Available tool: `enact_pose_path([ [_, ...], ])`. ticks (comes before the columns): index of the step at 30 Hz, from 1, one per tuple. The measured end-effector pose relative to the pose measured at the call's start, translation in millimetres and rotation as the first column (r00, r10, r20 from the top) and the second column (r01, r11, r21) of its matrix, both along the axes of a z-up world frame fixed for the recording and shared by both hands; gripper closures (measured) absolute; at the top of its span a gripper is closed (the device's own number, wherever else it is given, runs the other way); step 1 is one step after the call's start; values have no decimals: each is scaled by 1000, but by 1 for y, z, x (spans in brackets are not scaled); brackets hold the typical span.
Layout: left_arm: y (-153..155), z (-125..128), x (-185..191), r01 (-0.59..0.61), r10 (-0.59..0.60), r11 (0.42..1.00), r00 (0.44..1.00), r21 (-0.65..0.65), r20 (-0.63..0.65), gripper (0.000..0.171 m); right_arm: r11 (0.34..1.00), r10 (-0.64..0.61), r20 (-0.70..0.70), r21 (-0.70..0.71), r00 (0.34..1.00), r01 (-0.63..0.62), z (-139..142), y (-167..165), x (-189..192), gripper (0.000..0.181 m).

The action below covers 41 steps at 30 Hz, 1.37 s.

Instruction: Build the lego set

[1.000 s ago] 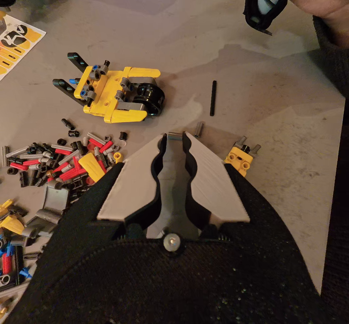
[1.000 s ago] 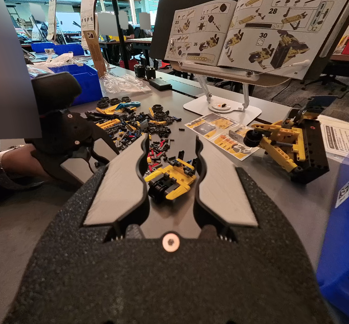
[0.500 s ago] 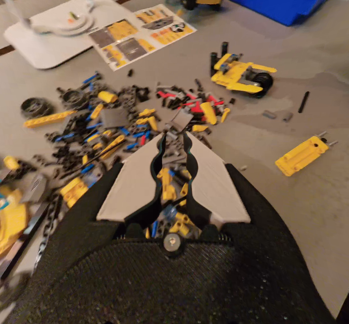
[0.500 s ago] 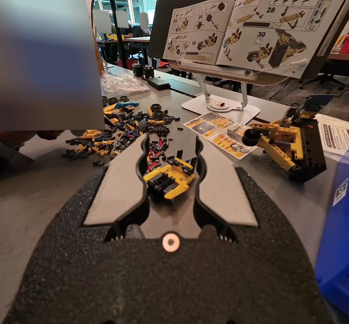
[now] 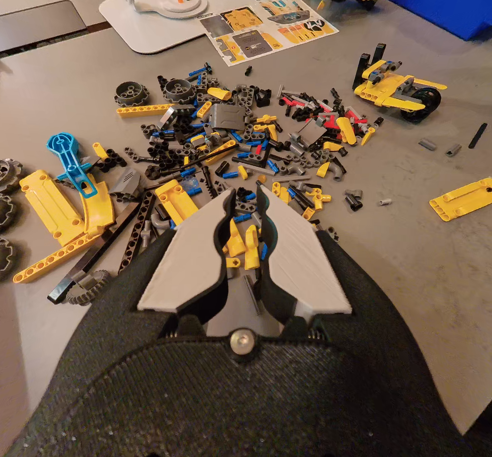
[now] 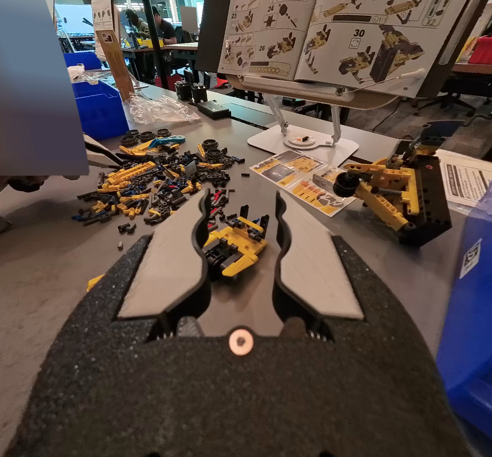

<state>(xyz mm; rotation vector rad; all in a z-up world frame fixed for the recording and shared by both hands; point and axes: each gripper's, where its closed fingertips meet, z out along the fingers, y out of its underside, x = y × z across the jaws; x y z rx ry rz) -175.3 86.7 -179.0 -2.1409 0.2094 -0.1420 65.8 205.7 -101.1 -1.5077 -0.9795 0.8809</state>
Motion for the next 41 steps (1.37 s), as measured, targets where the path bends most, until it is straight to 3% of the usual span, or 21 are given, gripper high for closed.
enact_pose_path([
  [10, 6, -14, 1, -2, 1, 1000, 1000, 14, 28, 160, 1000, -6, 26, -9, 1000, 6, -8, 3, -3, 133],
  [15, 9, -8, -2, -14, 13, 999, 999, 50, 34, 159, 1000, -4, 32, -14, 999, 5, -10, 3, -4, 134],
  [23, 12, -15, 2, 7, -7, 1000, 1000, 16, 26, 159, 1000, 25, 61, -5, 998, -25, -14, -5, -11, 134],
  [35, 10, -6, 3, 52, -59, 998, 976, 35, 212, 147, 997, 30, 102, 71, 994, -37, -9, -18, -17, 133],
  [41, 8, -11, 12, 105, -105, 994, 979, 9, 177, 146, 996, 42, 98, 77, 994, -49, -8, -21, -19, 133],
])
